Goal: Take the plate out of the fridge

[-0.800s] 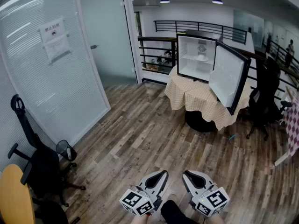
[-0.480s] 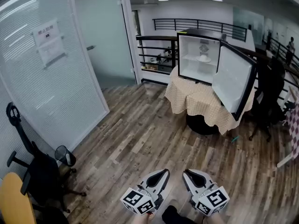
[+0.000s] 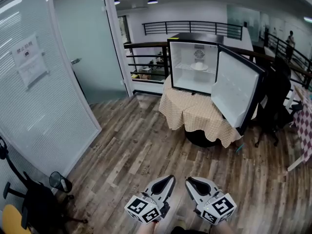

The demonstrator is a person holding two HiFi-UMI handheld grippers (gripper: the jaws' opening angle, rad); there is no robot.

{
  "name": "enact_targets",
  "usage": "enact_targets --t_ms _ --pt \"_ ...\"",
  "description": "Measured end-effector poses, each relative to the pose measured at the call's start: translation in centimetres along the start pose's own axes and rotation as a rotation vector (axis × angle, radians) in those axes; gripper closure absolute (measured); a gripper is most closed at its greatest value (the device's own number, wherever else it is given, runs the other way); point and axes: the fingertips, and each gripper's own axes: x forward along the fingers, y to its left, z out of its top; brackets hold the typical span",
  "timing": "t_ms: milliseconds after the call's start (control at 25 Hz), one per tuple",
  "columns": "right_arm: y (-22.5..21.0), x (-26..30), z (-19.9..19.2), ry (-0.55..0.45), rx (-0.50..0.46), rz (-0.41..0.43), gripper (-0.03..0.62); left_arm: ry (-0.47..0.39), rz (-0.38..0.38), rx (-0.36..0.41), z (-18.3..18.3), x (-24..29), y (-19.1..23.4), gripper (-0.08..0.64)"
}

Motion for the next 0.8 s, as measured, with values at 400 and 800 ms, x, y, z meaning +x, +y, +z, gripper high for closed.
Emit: enact_targets --t_ms 400,800 --pt "-3.9 3.0 -0.4 0.009 0.021 -0.036 0.538 0.038 -0.038 -0.019 -0.7 4.2 2.9 0.549" --pt "-9.8 8.3 1.0 -0.009 0.010 -0.133 0.538 0.042 -0.137 -0.022 1.0 10.9 8.3 0.549"
